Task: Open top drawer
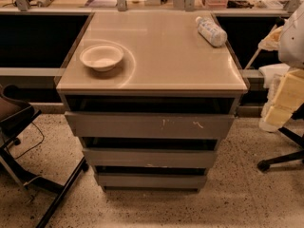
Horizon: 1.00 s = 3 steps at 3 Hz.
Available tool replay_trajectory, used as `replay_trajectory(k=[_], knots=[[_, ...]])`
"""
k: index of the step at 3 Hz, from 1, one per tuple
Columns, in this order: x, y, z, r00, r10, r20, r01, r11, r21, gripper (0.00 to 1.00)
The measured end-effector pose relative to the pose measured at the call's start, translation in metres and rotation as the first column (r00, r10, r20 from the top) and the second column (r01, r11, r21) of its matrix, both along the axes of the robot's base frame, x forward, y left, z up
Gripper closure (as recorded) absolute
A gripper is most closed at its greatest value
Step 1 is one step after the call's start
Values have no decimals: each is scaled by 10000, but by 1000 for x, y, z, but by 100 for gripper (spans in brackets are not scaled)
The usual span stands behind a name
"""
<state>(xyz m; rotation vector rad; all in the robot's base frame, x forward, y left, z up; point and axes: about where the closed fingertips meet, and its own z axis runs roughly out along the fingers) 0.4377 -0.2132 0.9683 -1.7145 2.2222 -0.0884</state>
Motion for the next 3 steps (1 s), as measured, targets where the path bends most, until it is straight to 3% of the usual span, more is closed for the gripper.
replay_trajectory(k=[1,2,3], knots=[[1,10,-41,9994,74,-324,-54,9981,618,0],[11,38,-92,9967,488,-652,-415,9931,1094,0],[39,60,-131,9951,500,-850,-345,9839,1756,0]])
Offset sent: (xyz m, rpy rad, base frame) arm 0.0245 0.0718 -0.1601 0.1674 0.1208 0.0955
